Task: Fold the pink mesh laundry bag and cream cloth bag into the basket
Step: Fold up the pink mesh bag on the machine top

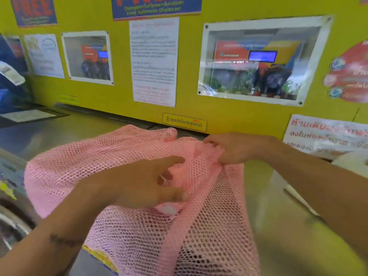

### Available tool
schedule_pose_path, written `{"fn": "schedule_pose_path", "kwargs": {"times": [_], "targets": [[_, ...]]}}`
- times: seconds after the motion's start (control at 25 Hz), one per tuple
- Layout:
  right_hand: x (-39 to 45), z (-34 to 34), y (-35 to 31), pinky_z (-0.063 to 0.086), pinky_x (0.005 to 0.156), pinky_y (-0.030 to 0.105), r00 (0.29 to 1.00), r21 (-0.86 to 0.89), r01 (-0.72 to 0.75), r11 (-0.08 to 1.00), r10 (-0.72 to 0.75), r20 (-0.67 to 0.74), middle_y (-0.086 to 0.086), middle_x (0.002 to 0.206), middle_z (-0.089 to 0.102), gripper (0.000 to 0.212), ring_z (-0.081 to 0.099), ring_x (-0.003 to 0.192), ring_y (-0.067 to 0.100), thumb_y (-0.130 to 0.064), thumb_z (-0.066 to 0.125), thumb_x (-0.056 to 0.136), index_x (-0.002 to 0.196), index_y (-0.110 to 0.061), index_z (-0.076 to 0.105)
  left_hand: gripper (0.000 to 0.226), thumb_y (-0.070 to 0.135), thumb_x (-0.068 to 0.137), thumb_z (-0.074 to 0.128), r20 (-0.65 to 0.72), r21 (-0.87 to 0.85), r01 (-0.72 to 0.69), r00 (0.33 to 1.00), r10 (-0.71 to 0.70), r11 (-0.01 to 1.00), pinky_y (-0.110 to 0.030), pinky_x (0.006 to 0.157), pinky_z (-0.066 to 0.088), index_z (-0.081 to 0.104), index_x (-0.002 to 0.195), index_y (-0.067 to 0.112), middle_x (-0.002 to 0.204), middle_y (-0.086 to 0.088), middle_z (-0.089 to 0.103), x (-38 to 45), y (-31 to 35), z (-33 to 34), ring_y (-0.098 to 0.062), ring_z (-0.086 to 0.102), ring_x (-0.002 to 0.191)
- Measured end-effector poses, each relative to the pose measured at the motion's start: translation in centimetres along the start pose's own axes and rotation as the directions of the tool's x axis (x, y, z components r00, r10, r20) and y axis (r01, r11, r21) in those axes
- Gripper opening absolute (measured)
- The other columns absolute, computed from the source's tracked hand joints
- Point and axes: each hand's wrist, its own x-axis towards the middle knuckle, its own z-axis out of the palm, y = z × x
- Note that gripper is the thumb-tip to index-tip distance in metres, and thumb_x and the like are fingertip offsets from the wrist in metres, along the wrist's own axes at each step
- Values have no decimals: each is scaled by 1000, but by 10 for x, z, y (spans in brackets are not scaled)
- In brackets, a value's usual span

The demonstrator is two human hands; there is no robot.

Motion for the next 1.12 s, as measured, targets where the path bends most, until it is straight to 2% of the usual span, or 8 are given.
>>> {"fn": "schedule_pose_path", "kwargs": {"times": [0.2,0.36,0.52,0.64,0.72,0.84,0.96,1.12], "targets": [[13,19,17,47,74,33,964,9,26,1000,-23,-265,0,120,63,41,57,99,20,-15,57,79,119,-23,61,42,32,91,62,-188,13,9,982,-7,1000,-22,73,50,48,122,56,116,12,57,1,17,15,-3,62,81],[6,-7,35,39,63,33,720,32,-97,995,92,-688,2,89,54,9,51,83,24,-14,59,80,87,-19,63,30,16,98,50,-647,-241,-351,753,120,905,-29,46,45,60,108,43,81,-13,61,-2,20,-12,-14,54,54],[8,-6,53,42,64,36,856,78,-144,987,164,-490,11,95,63,14,57,86,30,-14,53,87,91,-9,65,40,-7,95,46,-774,-288,-557,614,154,779,-21,39,31,65,106,27,67,-12,59,-9,28,-31,-11,38,43],[6,7,59,45,73,37,979,121,-121,985,138,-151,12,104,65,19,60,97,29,-17,59,87,101,-8,66,36,-5,89,52,-581,-356,-488,784,221,797,-19,41,28,68,105,23,60,-5,53,-19,12,-42,-10,35,43],[3,12,62,44,72,34,990,109,-120,987,127,-60,5,100,66,11,61,95,26,-20,64,85,94,-15,67,32,4,90,60,-10,-440,-331,931,364,835,-23,47,22,68,114,23,61,-18,41,-30,3,-50,-20,32,48],[-7,9,64,47,71,28,977,244,-87,966,130,-169,-7,94,64,9,60,88,14,-17,64,87,87,-26,64,39,4,93,60,496,-484,-153,763,414,862,-29,55,21,61,128,20,60,-20,32,-35,-8,-53,-34,30,52],[-21,5,63,42,63,26,947,293,-178,940,244,-208,-1,98,60,17,55,83,12,-12,61,86,102,-18,60,40,29,85,71,408,-506,-142,829,382,851,-25,74,46,64,124,27,79,-7,67,-26,-10,-51,-21,61,72],[-40,7,54,48,59,27,946,192,-325,926,314,84,10,96,64,36,57,76,17,-17,63,84,119,-8,57,27,59,81,63,10,-173,-293,954,299,940,-35,91,51,65,103,44,99,13,70,-4,17,-19,-5,65,93]]}}
